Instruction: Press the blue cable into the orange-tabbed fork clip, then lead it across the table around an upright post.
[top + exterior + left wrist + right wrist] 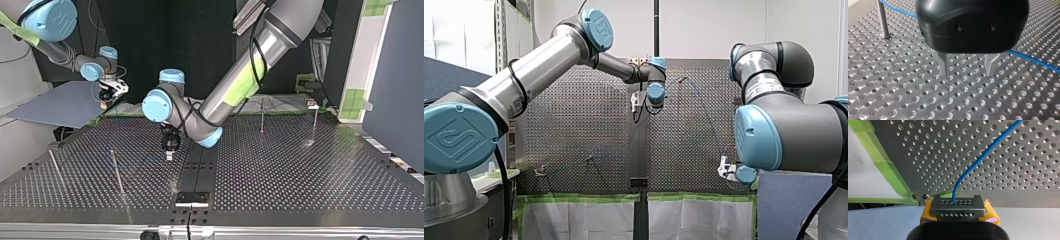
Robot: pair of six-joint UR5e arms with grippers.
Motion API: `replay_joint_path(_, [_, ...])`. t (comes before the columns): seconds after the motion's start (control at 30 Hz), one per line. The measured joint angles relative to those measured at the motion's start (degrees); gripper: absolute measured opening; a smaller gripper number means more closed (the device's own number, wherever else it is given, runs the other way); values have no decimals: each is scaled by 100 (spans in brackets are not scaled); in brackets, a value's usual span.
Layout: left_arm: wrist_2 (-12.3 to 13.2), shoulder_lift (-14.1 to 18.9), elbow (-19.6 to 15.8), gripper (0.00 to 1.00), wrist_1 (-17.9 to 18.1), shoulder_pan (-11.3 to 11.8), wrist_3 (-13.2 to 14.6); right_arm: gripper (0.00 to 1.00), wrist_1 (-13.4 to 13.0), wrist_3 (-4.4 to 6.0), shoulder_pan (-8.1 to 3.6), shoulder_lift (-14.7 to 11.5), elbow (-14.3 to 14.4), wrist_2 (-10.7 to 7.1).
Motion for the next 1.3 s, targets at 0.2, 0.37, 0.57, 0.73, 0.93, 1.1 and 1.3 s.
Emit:
replay_joint_path(0.2, [-3, 0, -1, 75, -73, -36, -138, 0, -17, 0, 17, 20, -2, -14])
replay_joint_path(0.37, [9, 1, -2, 75, -94, -56, -387, 0, -40, 5, 35, 44, -3, -26])
replay_joint_path(0.57, [29, -2, -2, 75, -102, -63, -584, 0, 13, 22, 32, 220, -117, -34])
replay_joint_path(0.73, [25, 0, -2, 77, -121, -60, -637, 0, 154, 7, 26, 391, -259, -37])
replay_joint_path(0.93, [24, 0, -1, 80, -287, -64, -873, 0, 308, -5, 33, 424, -313, -37])
replay_joint_path(1.1, [163, 0, 2, 82, -521, -40, -1138, 0, 360, -8, 47, 426, -324, -37])
replay_joint_path(1.3, [476, 5, 5, 85, -602, 19, -1470, 0, 369, -9, 52, 427, -327, -37])
